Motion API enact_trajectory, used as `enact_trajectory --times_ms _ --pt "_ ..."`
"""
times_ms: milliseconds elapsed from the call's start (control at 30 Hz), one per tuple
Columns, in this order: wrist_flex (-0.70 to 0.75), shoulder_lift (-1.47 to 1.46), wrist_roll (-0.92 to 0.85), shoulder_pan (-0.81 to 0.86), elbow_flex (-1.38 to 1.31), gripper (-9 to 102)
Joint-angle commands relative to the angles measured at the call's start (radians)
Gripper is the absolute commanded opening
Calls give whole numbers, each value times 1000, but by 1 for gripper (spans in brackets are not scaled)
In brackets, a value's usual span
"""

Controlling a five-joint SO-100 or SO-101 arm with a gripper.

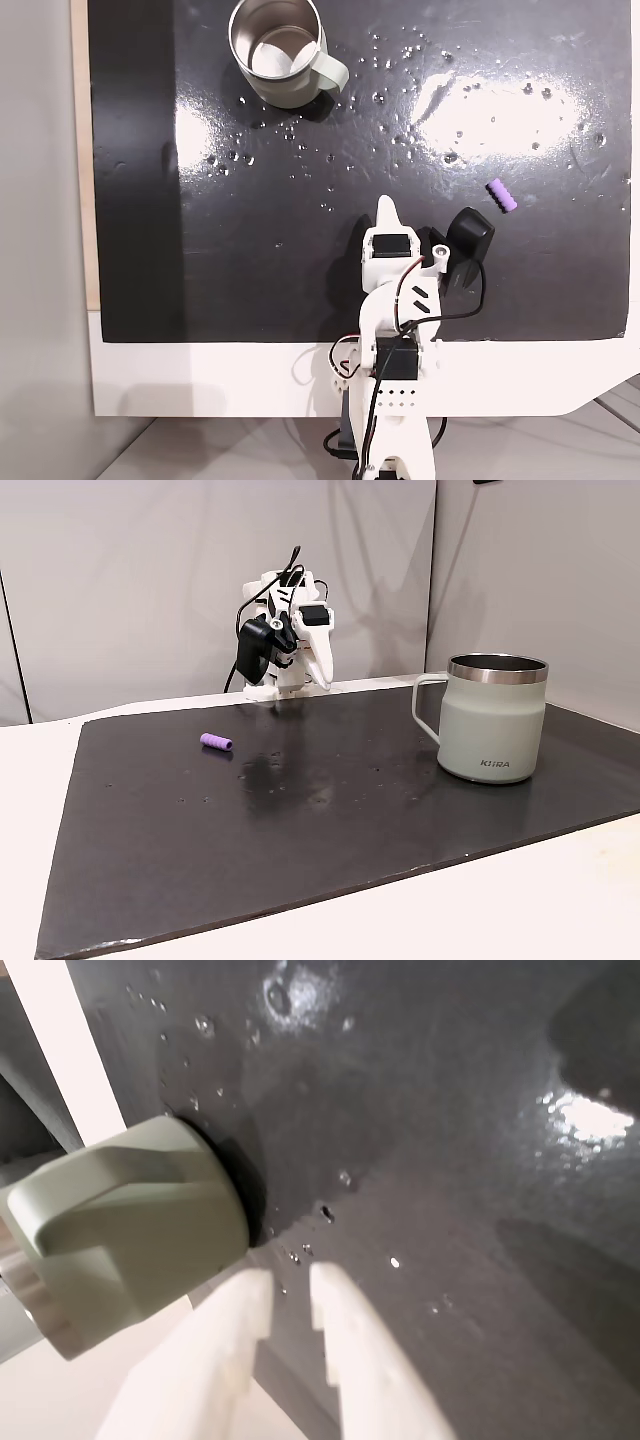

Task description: Grasp a pengrip and put it in the cup.

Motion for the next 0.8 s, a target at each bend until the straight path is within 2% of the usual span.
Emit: enact_trajectory --times_ms 0,233,433,767 --pt "2 9 -9 0 -6 0" --pt "77 9 -25 37 -114 0" --pt "204 -21 -21 55 -359 0" --pt "311 -445 52 225 -784 0"
